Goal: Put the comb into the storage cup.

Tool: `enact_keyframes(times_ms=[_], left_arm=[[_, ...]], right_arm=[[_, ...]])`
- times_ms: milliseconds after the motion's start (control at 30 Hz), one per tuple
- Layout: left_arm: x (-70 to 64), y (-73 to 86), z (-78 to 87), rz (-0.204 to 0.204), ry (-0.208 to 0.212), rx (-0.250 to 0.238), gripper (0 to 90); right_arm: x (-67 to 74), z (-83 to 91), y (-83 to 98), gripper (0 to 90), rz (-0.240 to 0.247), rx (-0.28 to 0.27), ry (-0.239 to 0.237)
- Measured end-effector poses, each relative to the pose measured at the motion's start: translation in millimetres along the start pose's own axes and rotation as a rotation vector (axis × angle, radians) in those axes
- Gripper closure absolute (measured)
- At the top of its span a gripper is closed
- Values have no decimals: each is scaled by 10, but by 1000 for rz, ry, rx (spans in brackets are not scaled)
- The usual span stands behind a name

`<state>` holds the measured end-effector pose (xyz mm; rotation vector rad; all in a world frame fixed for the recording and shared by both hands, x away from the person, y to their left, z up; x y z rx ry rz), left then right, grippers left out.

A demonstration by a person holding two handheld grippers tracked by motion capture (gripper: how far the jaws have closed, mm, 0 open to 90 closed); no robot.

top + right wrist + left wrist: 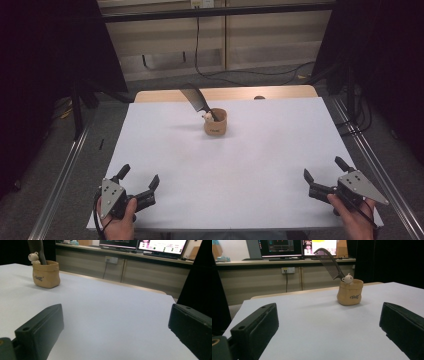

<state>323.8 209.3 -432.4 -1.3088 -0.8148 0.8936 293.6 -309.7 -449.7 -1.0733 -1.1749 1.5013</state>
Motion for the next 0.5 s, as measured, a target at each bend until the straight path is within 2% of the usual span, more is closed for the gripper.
enact_keyframes(times_ms=[267, 400, 500], left_arm=[[-16, 35, 0, -7, 3, 18, 23], [-7, 30, -1, 2, -7, 13, 22], [27, 20, 14, 9, -19, 5, 16]], right_arm=[[-18, 27, 68, 0, 2, 9, 18], [-30, 38, 32, 0, -11, -20, 16], [-61, 50, 29, 0, -16, -17, 17]])
Point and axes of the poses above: each handheld gripper's, and its own axes: z roughly backward along the jaws, y roughly out of its underside, x roughly to its left, the point moved 6 cm from there along -z, roughly forward along the jaws, and after that the axes turned 1 degree about -x, right-handed, at the moved point
